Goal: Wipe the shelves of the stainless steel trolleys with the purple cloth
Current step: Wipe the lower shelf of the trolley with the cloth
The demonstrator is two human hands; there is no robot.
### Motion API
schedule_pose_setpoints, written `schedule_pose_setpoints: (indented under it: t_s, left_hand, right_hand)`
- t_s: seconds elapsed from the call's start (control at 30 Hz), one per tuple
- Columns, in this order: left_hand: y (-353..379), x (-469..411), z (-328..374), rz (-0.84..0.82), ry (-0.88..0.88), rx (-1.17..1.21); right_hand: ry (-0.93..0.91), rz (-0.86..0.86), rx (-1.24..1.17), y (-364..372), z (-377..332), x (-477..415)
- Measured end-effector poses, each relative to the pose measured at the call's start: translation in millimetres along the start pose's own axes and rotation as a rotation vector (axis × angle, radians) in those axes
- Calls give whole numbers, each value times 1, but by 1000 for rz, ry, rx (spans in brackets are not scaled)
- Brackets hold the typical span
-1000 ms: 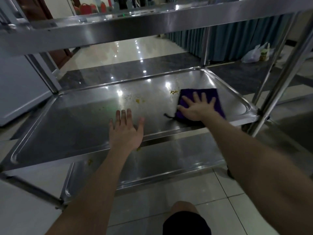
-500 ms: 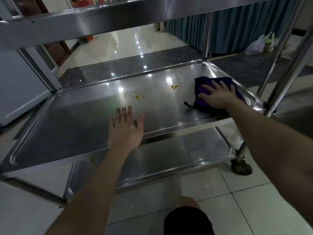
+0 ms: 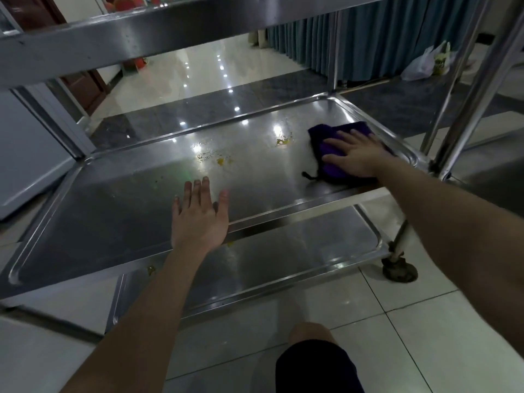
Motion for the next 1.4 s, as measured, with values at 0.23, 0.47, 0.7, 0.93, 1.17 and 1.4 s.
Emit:
schedule_pose_setpoints:
  t_s: [0.23,0.47,0.7,0.93,1.17,1.4]
  left_hand:
    - [1,1,5,12,28,-2]
    - [-3,0,-1,40,-16,-8]
    - [-7,2,6,42,-40,21]
    - [-10,1,18,46,-2,32]
    - [-31,1,7,112,-53,436]
    - [-61,-4,-130,-87,43,-231]
  right_hand:
    - [76,-9,35,13,-56,-6]
    - [-328,-63,-63,33,-174,23]
    - [25,0,18,3,0,-2]
    - [-105,-22,8,29,-108,-3]
    - [-327,-29,-80,36,-193,20]
    - [-337,-54,-82,29,-191,21]
Point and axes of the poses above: each hand's wrist, its own x-axis away from the middle knuckle, its own y-axis out of the palm, z = x × y, the point moved 2 cm from there along -x, towards the middle knuckle, and after that the axes turned 13 degrees about z, right-handed, at the moved point
